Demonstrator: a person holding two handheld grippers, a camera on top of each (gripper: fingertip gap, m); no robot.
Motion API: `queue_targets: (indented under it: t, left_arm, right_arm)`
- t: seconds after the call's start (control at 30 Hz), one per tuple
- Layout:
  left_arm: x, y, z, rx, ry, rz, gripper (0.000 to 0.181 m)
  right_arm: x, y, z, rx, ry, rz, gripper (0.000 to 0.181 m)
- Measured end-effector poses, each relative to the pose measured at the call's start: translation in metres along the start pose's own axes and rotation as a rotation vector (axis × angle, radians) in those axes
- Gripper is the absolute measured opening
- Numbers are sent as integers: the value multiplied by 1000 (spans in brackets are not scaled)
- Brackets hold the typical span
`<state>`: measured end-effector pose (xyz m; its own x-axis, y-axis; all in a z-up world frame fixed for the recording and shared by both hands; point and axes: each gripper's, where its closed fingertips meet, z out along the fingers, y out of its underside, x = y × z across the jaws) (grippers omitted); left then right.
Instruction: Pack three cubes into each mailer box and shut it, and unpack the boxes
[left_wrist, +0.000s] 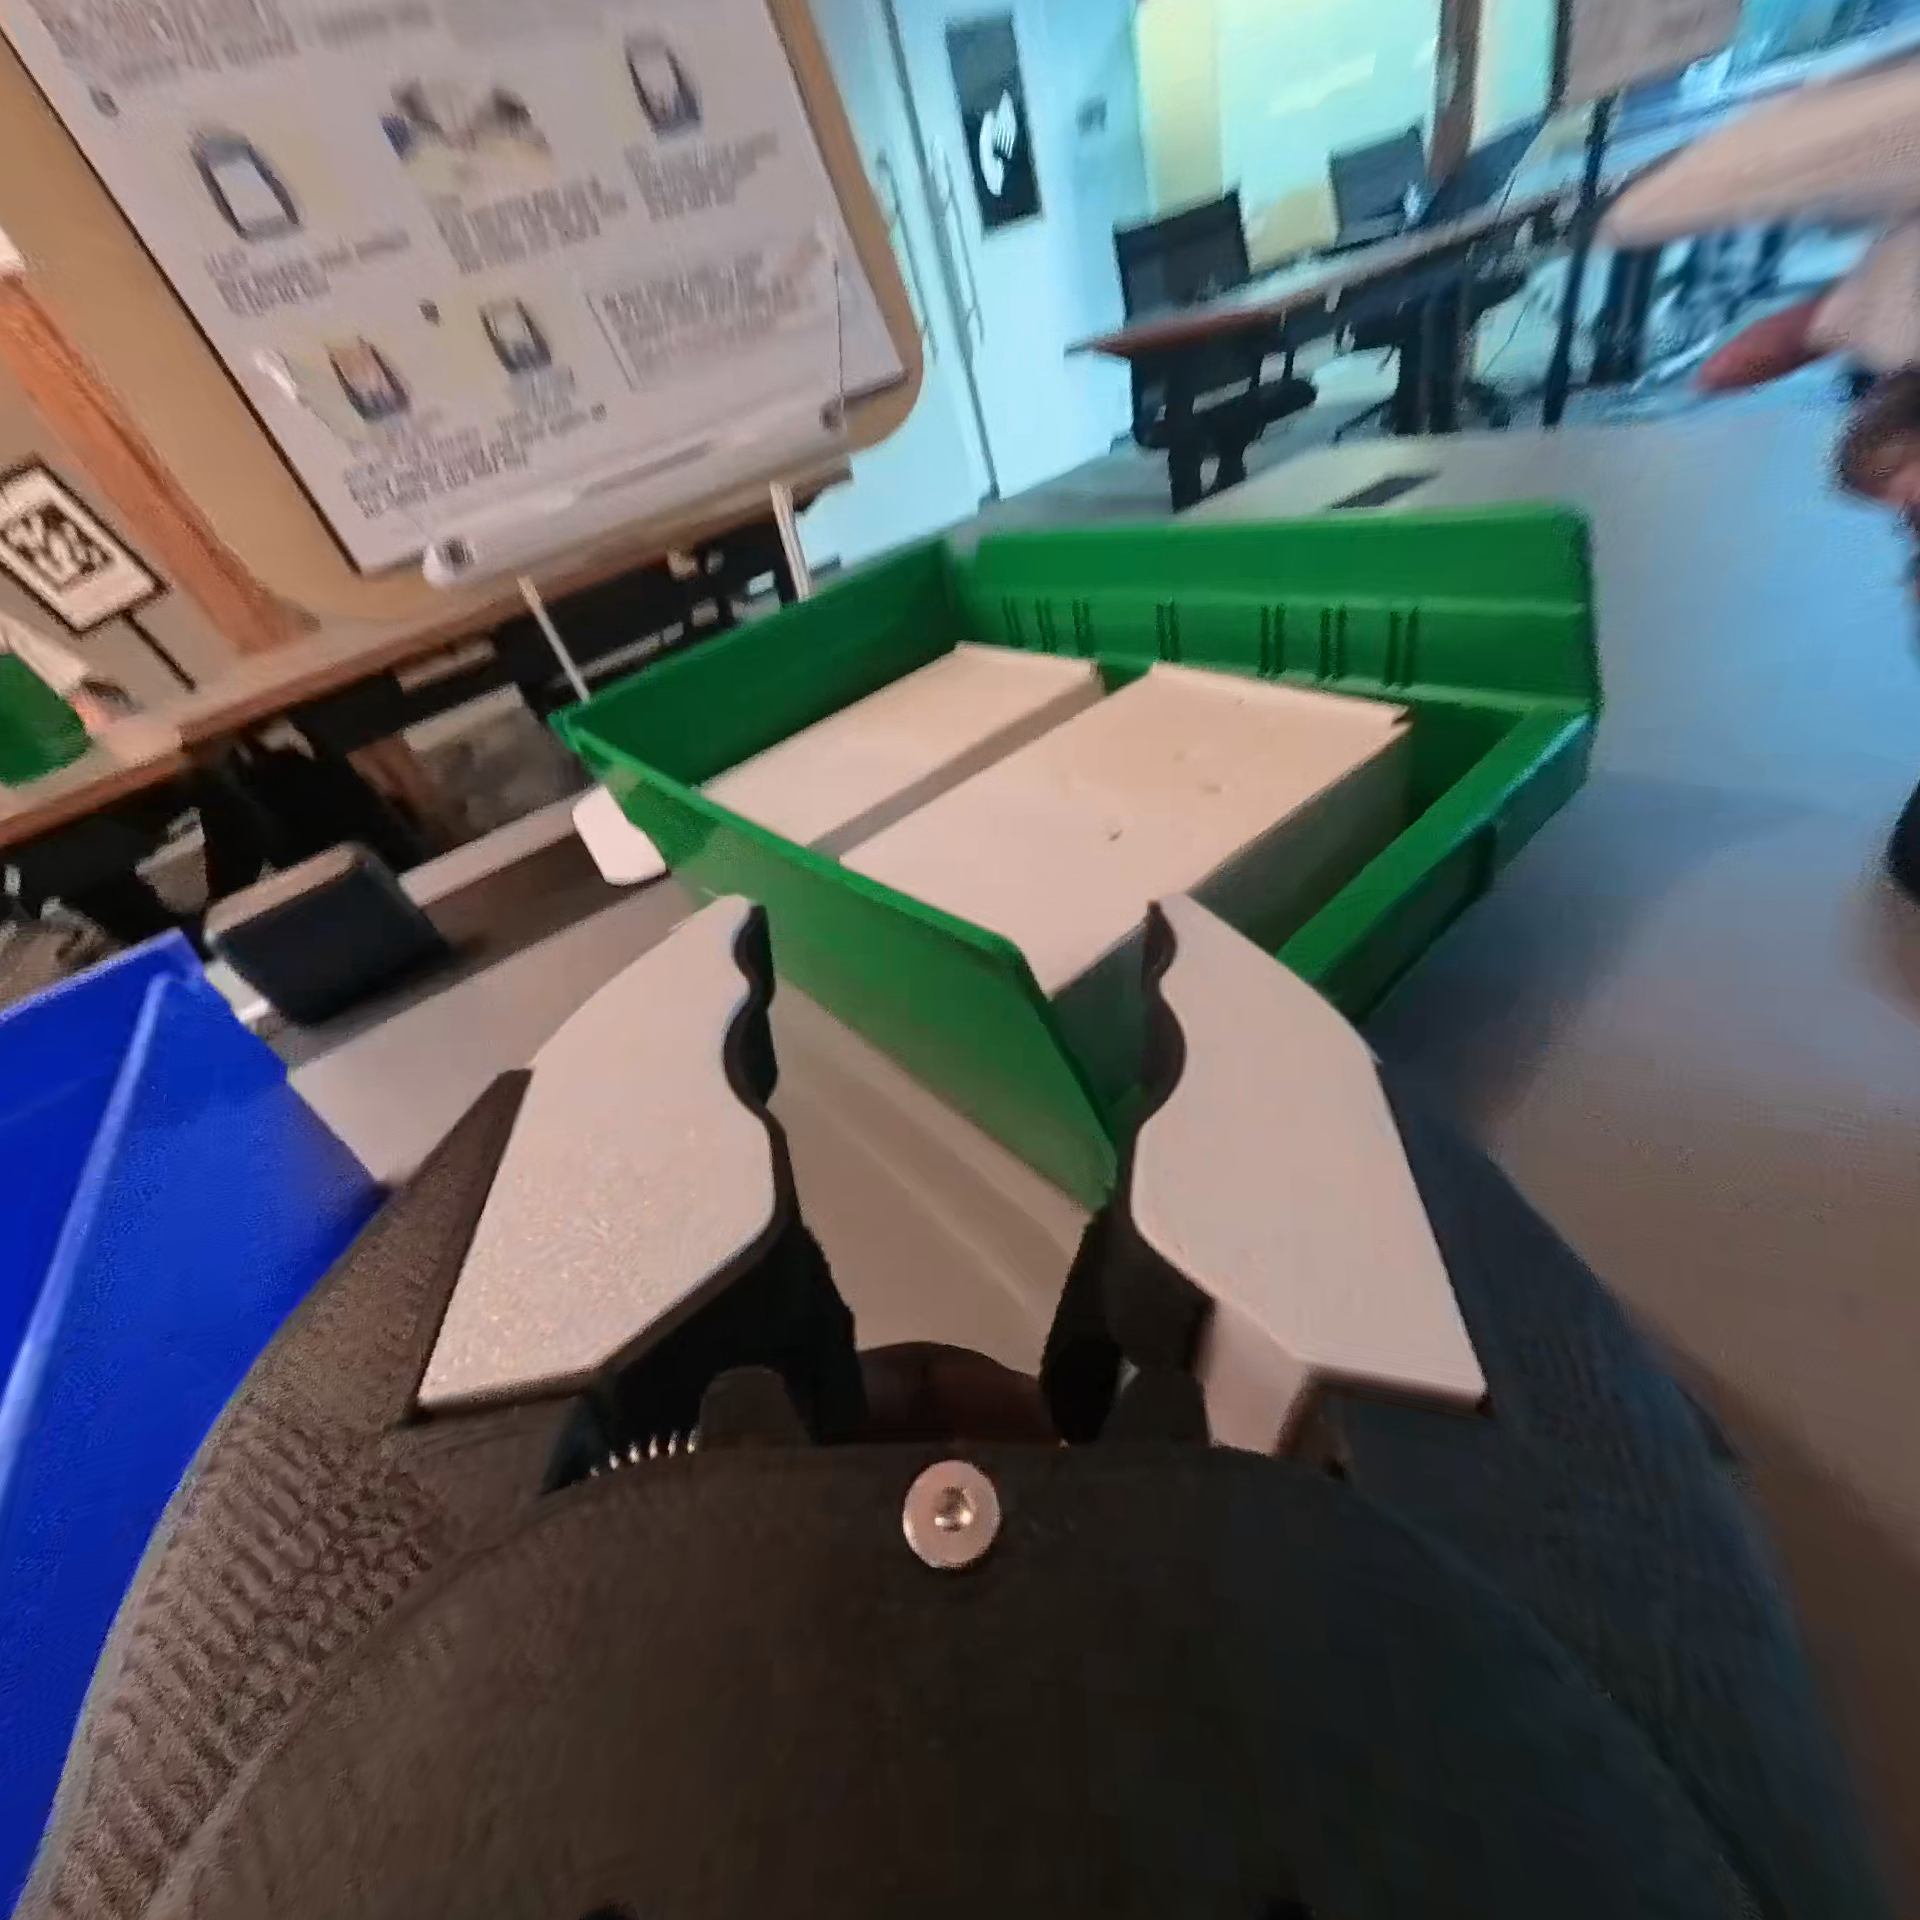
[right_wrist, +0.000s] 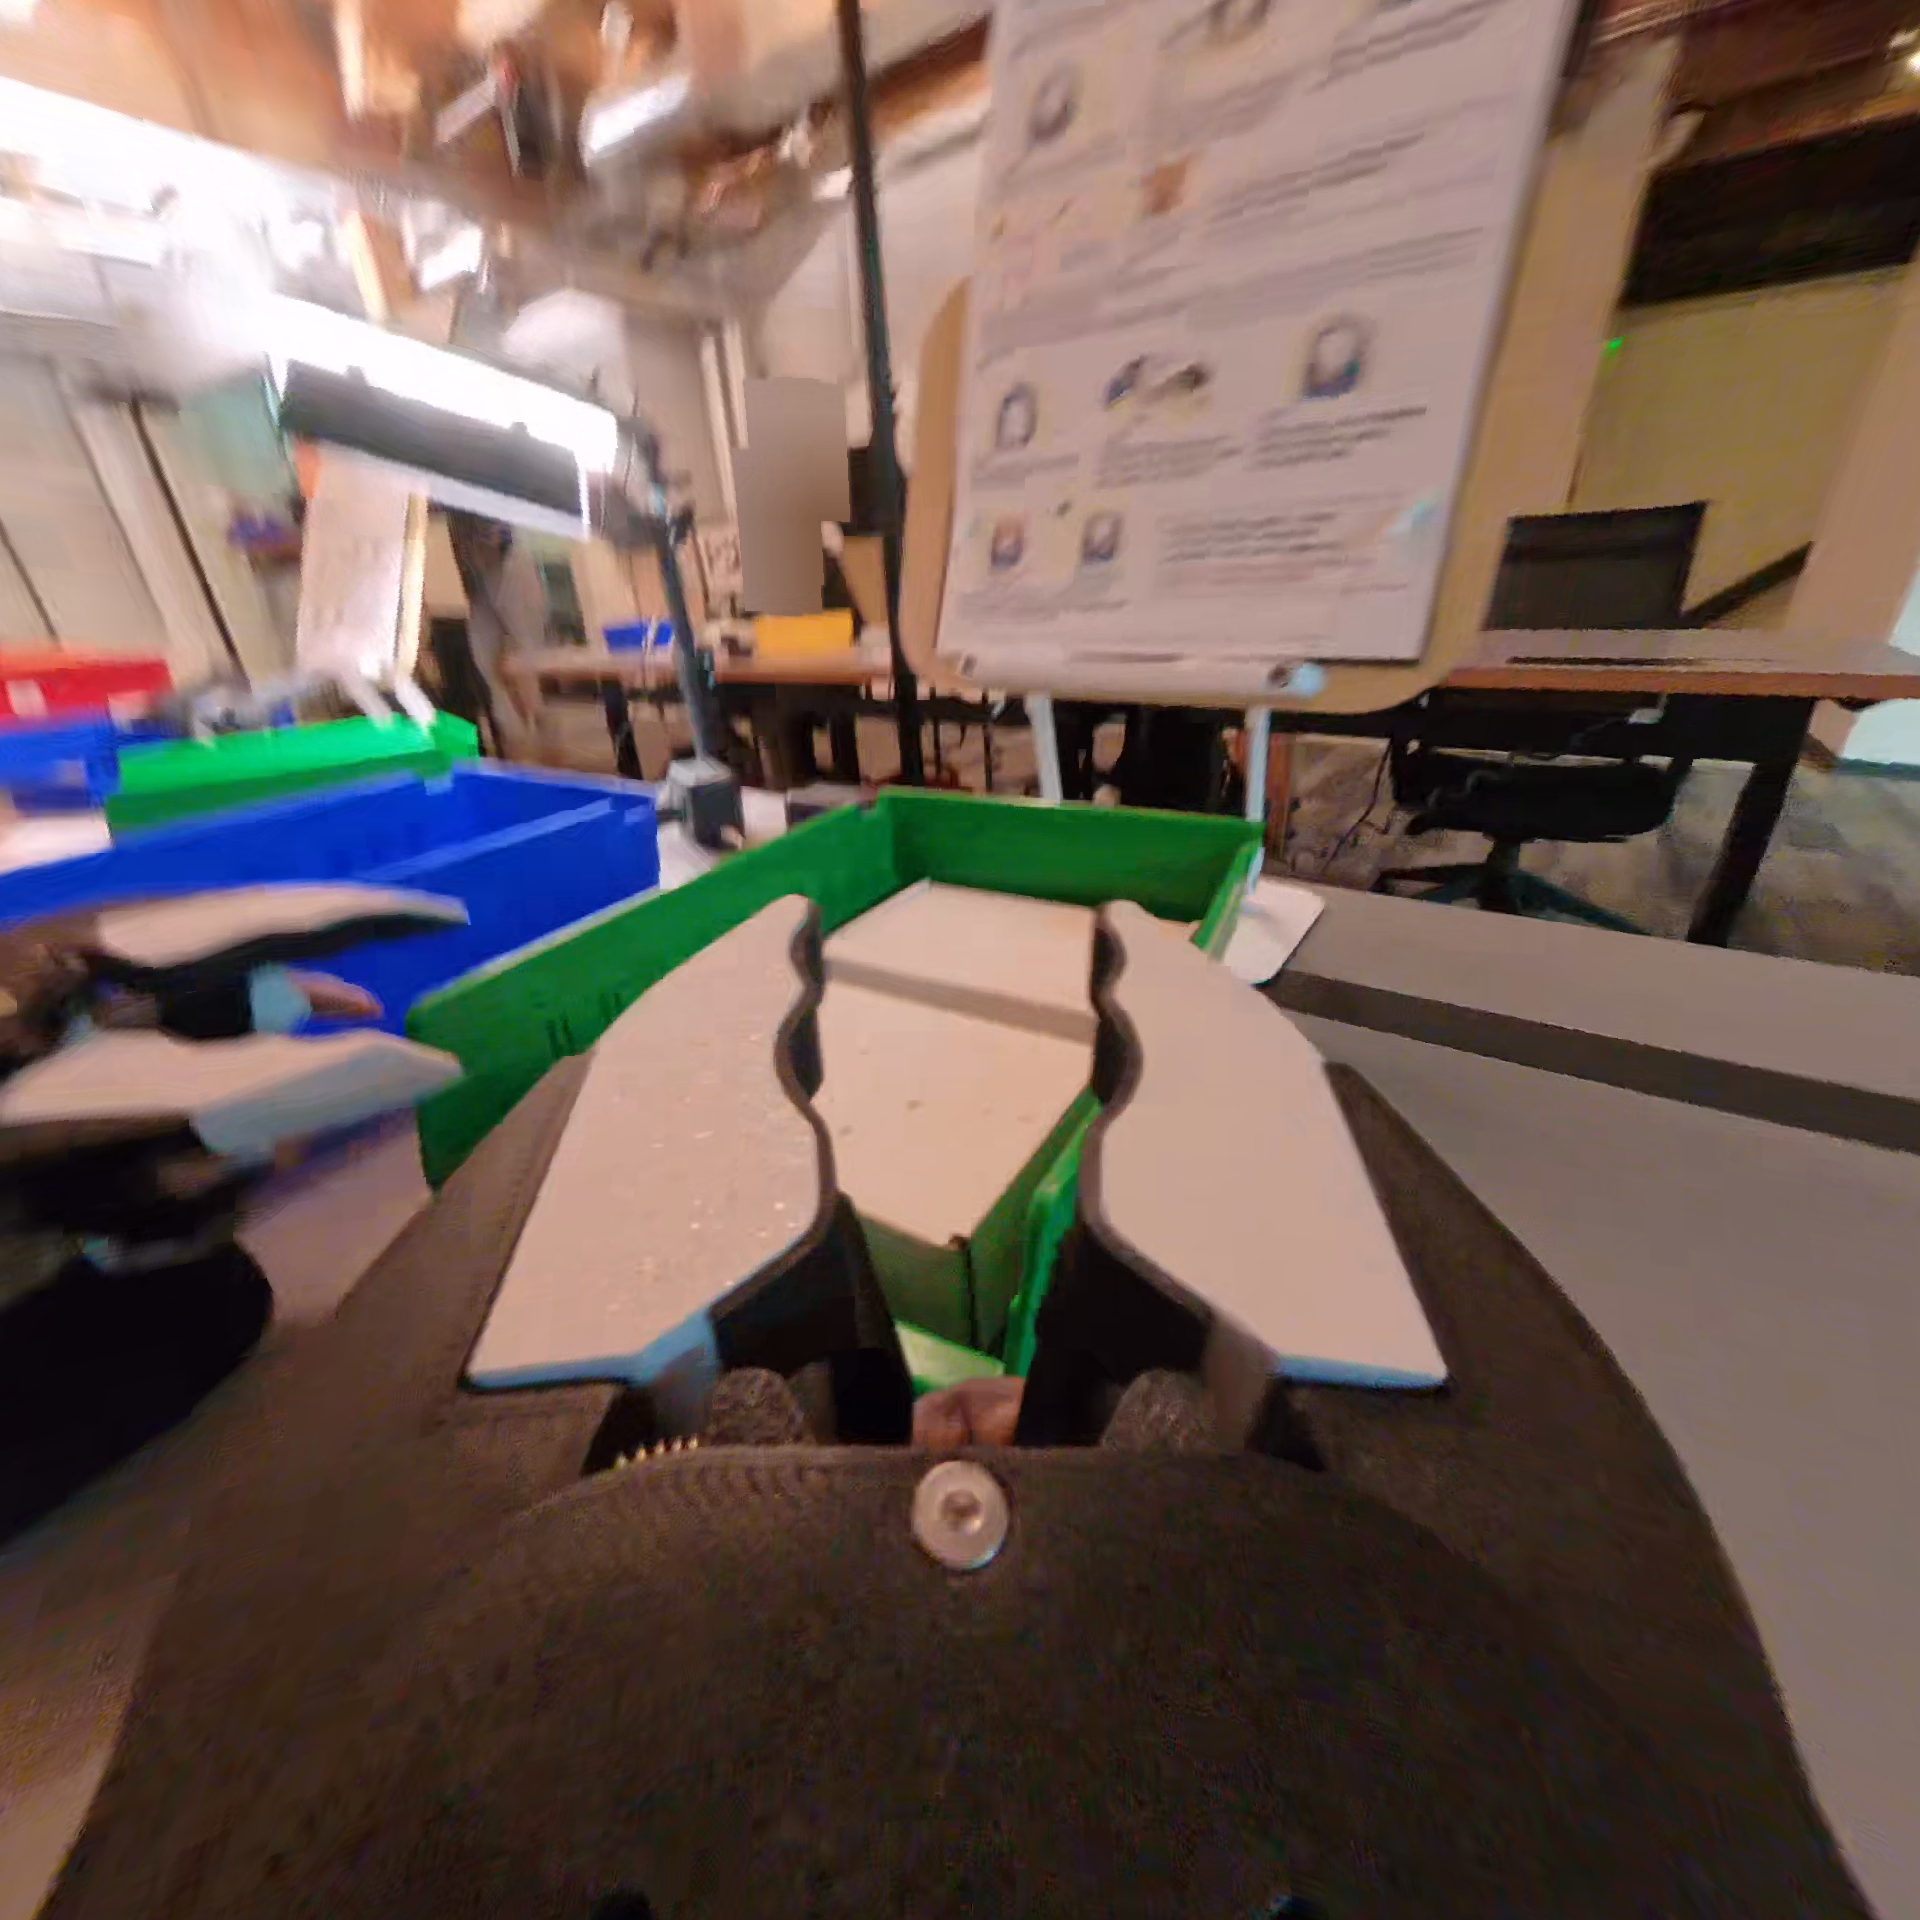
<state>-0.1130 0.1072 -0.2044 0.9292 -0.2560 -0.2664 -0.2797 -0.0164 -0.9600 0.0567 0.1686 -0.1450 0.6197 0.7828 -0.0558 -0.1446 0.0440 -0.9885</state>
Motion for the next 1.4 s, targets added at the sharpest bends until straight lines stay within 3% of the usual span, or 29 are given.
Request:
queue_targets:
  t: [0.07, 0.17, 0.3, 0.5, 0.97, 1.4]
  left_arm:
    - [-4, 8, 7, -59, -18, -20, 57]
    - [-2, 16, 13, -126, 9, -17, 30]
    - [-29, 25, 9, -182, -162, 157, 15]
    - [-72, 38, -5, -296, -337, 228, 13]
    - [-113, 53, -56, -447, -594, 244, 15]
    - [-143, 62, -80, -483, -701, 160, 15]
  right_arm:
    - [10, -11, -7, 46, 28, 42, 55]
    - [21, -7, -7, 49, 117, -69, 66]
    - [16, 14, 0, -54, 117, -225, 68]
    - [7, 24, 4, -89, 77, -208, 67]
    - [7, 29, 4, -115, 62, -193, 65]
    - [5, 33, 6, -132, 47, -191, 64]
